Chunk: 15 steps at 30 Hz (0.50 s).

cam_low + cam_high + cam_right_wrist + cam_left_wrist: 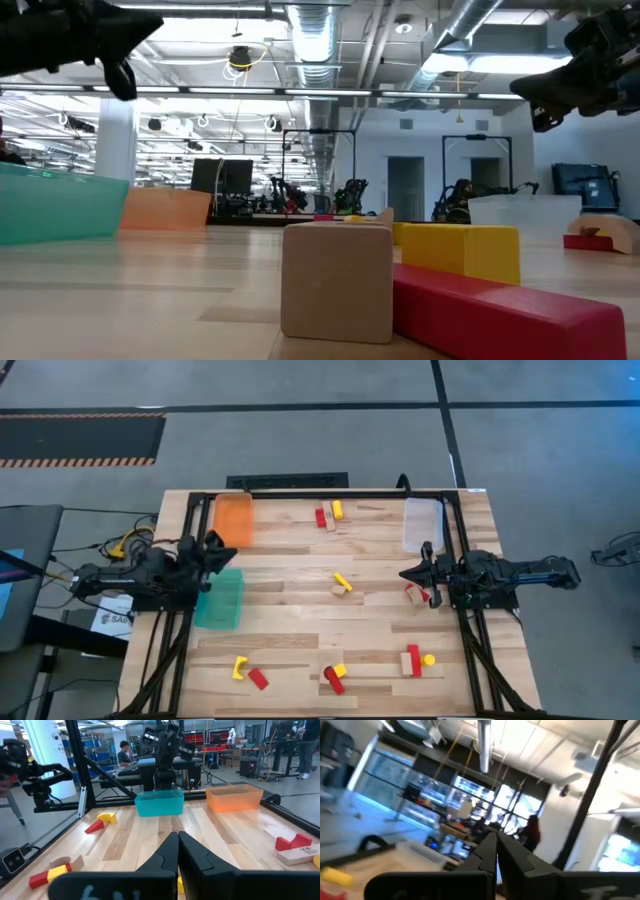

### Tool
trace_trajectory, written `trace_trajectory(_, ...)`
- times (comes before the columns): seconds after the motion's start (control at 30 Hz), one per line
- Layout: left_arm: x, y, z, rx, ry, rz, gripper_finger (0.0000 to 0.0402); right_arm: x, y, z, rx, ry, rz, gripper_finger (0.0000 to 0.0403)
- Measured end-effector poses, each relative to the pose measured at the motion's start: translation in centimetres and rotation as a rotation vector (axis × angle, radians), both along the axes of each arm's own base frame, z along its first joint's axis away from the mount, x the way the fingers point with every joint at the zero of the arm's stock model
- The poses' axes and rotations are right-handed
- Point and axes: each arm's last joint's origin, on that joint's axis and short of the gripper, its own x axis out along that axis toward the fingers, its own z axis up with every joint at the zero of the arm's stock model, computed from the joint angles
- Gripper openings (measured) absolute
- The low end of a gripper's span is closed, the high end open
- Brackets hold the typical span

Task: Sort & place blocks by color
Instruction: Put the brown wooden block into the white bin

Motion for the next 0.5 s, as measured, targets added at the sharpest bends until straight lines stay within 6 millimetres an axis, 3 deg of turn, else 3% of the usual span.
trace_trajectory(0.1, -0.6, 0.1, 2.2, 0.056, -0.038, 0.080, 0.0000, 0.0, 0.0, 0.2, 0.000, -0.016, -0.002, 0.0027)
trace_trajectory(0.23, -0.5, 0.3, 4.7, 0.160, 0.005, 0.168, 0.0000, -0.2, 0.0, 1.8, 0.050, -0.193, 0.001, 0.0028)
trace_trajectory(0.37, 0.4, 0.5, 7.1, 0.285, 0.108, 0.279, 0.0000, -0.8, -0.6, 3.6, 0.069, -0.351, -0.172, 0.0028)
trace_trajectory(0.5, 2.0, 1.0, 9.2, 0.373, 0.261, 0.387, 0.0000, -1.5, -0.9, 5.9, 0.081, -0.451, -0.206, 0.0024)
